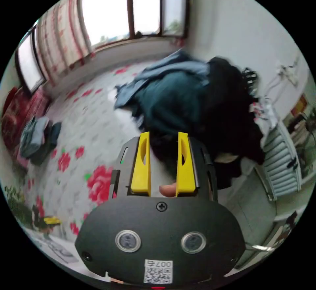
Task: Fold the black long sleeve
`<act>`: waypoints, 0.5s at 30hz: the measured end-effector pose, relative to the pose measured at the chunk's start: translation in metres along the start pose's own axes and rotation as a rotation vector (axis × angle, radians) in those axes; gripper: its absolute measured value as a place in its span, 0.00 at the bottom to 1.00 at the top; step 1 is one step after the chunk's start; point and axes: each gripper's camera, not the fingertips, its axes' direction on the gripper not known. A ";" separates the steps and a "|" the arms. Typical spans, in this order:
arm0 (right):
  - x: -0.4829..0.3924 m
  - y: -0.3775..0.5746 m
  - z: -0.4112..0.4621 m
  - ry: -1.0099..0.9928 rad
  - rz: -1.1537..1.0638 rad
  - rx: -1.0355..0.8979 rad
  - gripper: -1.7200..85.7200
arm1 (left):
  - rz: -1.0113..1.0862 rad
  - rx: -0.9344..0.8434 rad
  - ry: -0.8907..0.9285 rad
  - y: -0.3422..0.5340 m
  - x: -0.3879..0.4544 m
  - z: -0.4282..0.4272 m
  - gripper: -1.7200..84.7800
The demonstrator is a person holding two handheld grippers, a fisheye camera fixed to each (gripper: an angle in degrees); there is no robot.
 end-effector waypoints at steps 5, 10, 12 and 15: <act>0.071 -0.021 -0.005 0.069 0.123 0.005 0.13 | -0.053 -0.006 0.040 -0.005 -0.005 -0.007 0.10; 0.099 0.018 0.008 -0.046 0.175 -0.017 0.06 | -0.059 0.018 0.028 0.000 -0.004 -0.013 0.10; 0.111 0.030 -0.008 -0.149 0.209 -0.004 0.04 | -0.071 0.043 0.014 0.007 -0.002 -0.015 0.10; 0.147 0.054 -0.056 -0.446 0.292 0.106 0.02 | -0.121 0.063 0.075 0.024 -0.004 -0.015 0.08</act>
